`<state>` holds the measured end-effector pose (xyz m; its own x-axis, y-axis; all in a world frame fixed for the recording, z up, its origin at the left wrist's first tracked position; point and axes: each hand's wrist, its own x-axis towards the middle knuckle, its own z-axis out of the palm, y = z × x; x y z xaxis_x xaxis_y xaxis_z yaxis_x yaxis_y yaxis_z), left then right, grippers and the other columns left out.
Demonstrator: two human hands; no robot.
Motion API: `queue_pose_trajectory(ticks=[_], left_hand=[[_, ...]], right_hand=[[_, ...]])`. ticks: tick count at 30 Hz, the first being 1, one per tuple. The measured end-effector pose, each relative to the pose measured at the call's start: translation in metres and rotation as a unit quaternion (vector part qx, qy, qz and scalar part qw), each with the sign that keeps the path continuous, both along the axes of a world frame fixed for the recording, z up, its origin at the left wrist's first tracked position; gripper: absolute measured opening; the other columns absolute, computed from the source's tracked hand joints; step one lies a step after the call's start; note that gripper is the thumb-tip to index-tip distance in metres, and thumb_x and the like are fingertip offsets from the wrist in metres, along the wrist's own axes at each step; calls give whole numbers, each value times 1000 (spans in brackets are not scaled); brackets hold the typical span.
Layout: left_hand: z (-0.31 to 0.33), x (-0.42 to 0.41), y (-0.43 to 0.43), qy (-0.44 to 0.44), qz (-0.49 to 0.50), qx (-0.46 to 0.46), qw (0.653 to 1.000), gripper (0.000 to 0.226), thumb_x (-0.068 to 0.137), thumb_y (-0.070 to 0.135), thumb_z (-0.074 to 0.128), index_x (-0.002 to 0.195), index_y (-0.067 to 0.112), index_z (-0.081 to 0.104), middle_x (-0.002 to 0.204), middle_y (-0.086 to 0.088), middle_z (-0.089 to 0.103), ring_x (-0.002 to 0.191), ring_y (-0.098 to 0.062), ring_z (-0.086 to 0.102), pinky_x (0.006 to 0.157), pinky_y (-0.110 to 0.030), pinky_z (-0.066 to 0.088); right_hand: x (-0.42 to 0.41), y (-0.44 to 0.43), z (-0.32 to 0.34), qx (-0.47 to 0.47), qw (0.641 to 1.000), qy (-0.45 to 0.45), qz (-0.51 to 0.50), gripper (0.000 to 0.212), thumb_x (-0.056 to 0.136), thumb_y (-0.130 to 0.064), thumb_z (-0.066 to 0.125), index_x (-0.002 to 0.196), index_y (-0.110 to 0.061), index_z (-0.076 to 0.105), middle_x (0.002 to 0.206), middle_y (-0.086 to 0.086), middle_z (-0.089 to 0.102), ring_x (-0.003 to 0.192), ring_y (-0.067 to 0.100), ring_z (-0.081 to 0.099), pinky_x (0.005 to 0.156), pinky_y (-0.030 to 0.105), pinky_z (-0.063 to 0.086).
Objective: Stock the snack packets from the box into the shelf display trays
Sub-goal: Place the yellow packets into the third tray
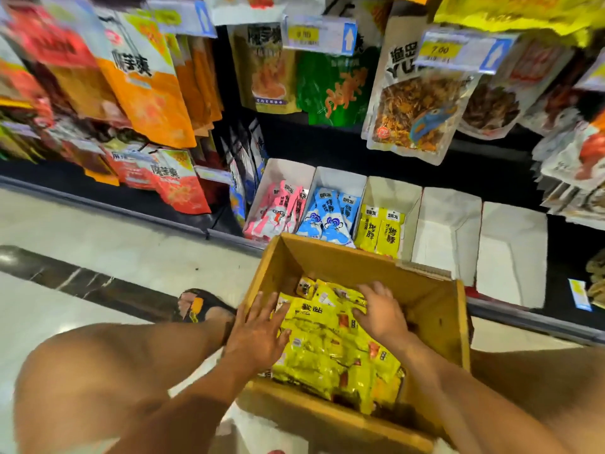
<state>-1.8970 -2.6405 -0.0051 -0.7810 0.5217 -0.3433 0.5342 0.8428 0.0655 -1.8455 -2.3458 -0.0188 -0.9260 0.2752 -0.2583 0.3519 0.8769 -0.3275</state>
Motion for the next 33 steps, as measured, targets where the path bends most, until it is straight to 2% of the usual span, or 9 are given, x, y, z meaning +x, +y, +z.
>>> queue_pose_trajectory(ticks=[3,7,13,20,22,25,29,30,33], left_hand=[[-15,30,-22,-5,-12,-33,999,63,102,62,21,162,42,13,169,4,2,157,-28,-5,120,-59,-5],[-31,41,-36,-5,-19,-41,999,62,102,61,28,156,34,40,166,-1,30,157,-29,16,122,-62,9],[-36,43,-36,37,-14,-16,999,63,103,59,16,161,37,25,170,3,11,159,-24,-1,124,-60,-3],[-38,41,-35,34,-3,-23,999,64,102,60,8,162,39,14,171,4,-3,157,-23,-16,123,-60,-11],[-36,41,-35,25,-7,-31,999,65,101,60,5,162,41,10,171,5,-7,156,-23,-20,122,-61,-13],[-33,41,-34,13,-8,-39,999,65,100,62,1,162,42,3,170,5,-14,155,-22,-25,121,-60,-15],[-33,40,-35,-2,-10,-31,999,67,100,65,1,162,41,-4,169,6,-18,153,-22,-29,120,-60,-17],[-32,40,-35,-7,-8,-27,1000,67,100,65,2,162,41,-3,169,6,-18,153,-21,-30,120,-60,-18],[-30,37,-28,-23,37,20,999,68,99,67,5,162,42,5,171,8,-16,153,-17,-29,121,-58,-18]], right_hand=[[24,-23,-26,-18,999,-28,19,54,86,-40,67,137,-29,52,138,3,49,129,29,47,103,40,44],[44,-48,-53,1,988,-133,76,65,86,-40,67,145,-32,42,146,0,43,134,27,43,104,40,44],[47,-85,-83,20,965,-212,154,68,87,-38,68,148,-28,42,147,4,44,135,29,44,104,42,46],[47,-94,-111,-28,977,-187,95,36,94,-29,61,130,-30,61,145,7,50,130,27,53,101,38,50],[44,-90,-117,-85,978,-185,44,20,93,-32,61,111,-32,71,135,4,62,118,21,62,95,31,52],[43,-86,-117,-156,971,-179,-20,8,92,-31,64,95,-35,71,109,-4,74,98,17,69,85,28,54],[34,-75,-99,-209,966,-127,-79,10,94,-23,67,102,-23,74,97,-4,68,94,19,67,74,23,44],[31,-71,-94,-217,966,-111,-87,6,94,-20,68,94,-24,73,92,-4,66,90,19,66,73,23,43],[20,-60,-74,-246,959,-54,-127,29,92,-11,69,71,-29,61,72,-6,61,65,12,55,66,26,39]])
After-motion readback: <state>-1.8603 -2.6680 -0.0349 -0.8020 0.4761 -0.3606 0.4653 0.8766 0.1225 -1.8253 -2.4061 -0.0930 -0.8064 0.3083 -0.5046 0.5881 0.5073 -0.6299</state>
